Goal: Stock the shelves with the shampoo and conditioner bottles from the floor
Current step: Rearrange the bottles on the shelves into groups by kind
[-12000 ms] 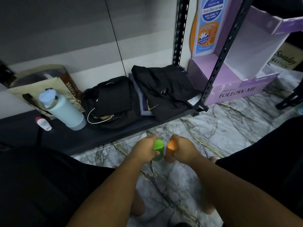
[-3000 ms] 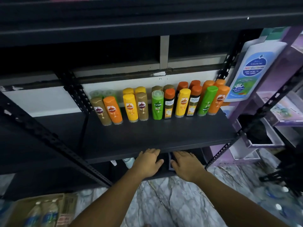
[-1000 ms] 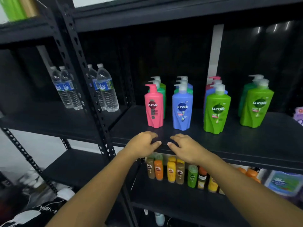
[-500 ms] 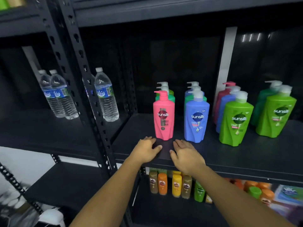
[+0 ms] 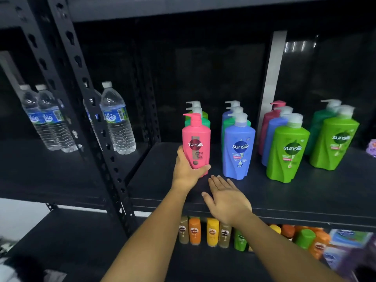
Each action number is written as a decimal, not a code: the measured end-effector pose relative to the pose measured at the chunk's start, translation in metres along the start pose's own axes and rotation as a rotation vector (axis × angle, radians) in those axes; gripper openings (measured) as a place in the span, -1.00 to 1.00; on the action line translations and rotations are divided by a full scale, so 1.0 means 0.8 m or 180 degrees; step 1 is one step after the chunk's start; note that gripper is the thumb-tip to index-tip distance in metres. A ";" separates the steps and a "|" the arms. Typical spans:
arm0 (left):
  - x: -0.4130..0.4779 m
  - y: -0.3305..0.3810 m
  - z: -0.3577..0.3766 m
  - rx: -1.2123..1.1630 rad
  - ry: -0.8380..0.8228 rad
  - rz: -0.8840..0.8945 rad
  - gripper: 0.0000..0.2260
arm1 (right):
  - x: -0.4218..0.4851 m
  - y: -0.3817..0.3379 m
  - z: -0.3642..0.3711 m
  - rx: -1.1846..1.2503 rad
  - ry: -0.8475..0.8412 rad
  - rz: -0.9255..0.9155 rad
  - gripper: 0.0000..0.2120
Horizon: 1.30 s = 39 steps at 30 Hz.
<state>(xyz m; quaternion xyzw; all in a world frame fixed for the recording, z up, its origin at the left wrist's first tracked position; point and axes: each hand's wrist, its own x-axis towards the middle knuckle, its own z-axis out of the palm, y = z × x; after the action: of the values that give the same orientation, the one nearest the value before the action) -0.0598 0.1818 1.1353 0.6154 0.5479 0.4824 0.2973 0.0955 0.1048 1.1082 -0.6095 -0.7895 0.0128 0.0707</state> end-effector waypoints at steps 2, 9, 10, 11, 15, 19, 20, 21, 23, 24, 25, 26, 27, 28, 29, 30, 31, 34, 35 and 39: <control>0.000 0.001 0.003 0.0014 0.0005 0.0024 -0.19 | 0.000 0.000 -0.001 -0.0013 -0.0010 -0.0001 -0.32; -0.002 -0.010 -0.024 0.0256 -0.0183 0.0129 -0.25 | -0.002 -0.001 -0.004 -0.0046 -0.0012 -0.0010 -0.32; -0.002 -0.014 -0.031 0.0295 -0.0182 0.0129 -0.24 | -0.002 -0.001 -0.004 -0.0066 -0.0017 -0.0016 -0.32; -0.001 -0.017 -0.038 0.0312 -0.0168 0.0125 -0.23 | -0.002 -0.001 -0.004 -0.0085 -0.0020 -0.0019 -0.32; 0.015 -0.028 -0.062 0.0274 -0.0018 -0.0014 -0.25 | -0.002 -0.003 -0.004 -0.0115 0.0008 0.0019 -0.32; 0.044 -0.039 -0.074 0.0267 0.0210 -0.0105 -0.33 | -0.002 -0.005 -0.006 -0.0127 0.0014 0.0025 -0.33; 0.053 -0.042 -0.075 0.0283 0.0251 -0.0116 -0.34 | -0.002 -0.005 -0.007 -0.0125 0.0015 0.0027 -0.33; 0.063 -0.046 -0.076 0.0309 0.0281 -0.0139 -0.35 | -0.002 -0.005 -0.008 -0.0126 0.0011 0.0030 -0.33; 0.083 -0.055 -0.075 0.0350 0.0348 -0.0173 -0.36 | -0.002 -0.006 -0.008 -0.0145 0.0014 0.0043 -0.33; 0.091 -0.058 -0.074 0.0367 0.0385 -0.0192 -0.36 | -0.002 -0.006 -0.008 -0.0157 0.0017 0.0050 -0.34; 0.099 -0.060 -0.073 0.0387 0.0422 -0.0211 -0.36 | -0.001 -0.006 -0.008 -0.0166 0.0019 0.0054 -0.34; 0.106 -0.062 -0.072 0.0408 0.0458 -0.0225 -0.37 | -0.001 -0.006 -0.007 -0.0171 0.0023 0.0057 -0.34; 0.113 -0.063 -0.071 0.0417 0.0488 -0.0227 -0.37 | -0.001 -0.006 -0.007 -0.0173 0.0030 0.0062 -0.34; 0.118 -0.063 -0.071 0.0426 0.0509 -0.0230 -0.38 | 0.000 -0.006 -0.006 -0.0172 0.0036 0.0070 -0.34; 0.122 -0.062 -0.070 0.0443 0.0523 -0.0230 -0.40 | 0.000 -0.005 -0.007 -0.0172 0.0046 0.0074 -0.34; 0.126 -0.062 -0.070 0.0476 0.0548 -0.0246 -0.41 | 0.000 -0.005 -0.007 -0.0176 0.0055 0.0076 -0.34; 0.128 -0.062 -0.071 0.0517 0.0575 -0.0261 -0.43 | 0.000 -0.005 -0.007 -0.0184 0.0063 0.0077 -0.34; 0.126 -0.061 -0.068 0.0583 0.0687 -0.0389 -0.43 | 0.001 -0.005 -0.008 -0.0183 0.0063 0.0079 -0.34; 0.122 -0.061 -0.065 0.0589 0.0822 -0.0396 -0.42 | 0.001 -0.005 -0.008 -0.0179 0.0060 0.0079 -0.34; 0.091 -0.053 -0.048 0.0275 0.1518 0.0182 -0.59 | 0.002 -0.006 -0.008 -0.0203 0.0054 0.0076 -0.34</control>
<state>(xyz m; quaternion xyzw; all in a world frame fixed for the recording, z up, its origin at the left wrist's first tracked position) -0.1165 0.2552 1.1310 0.5115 0.6051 0.5983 0.1191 0.0915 0.1049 1.1151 -0.6209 -0.7816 -0.0167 0.0577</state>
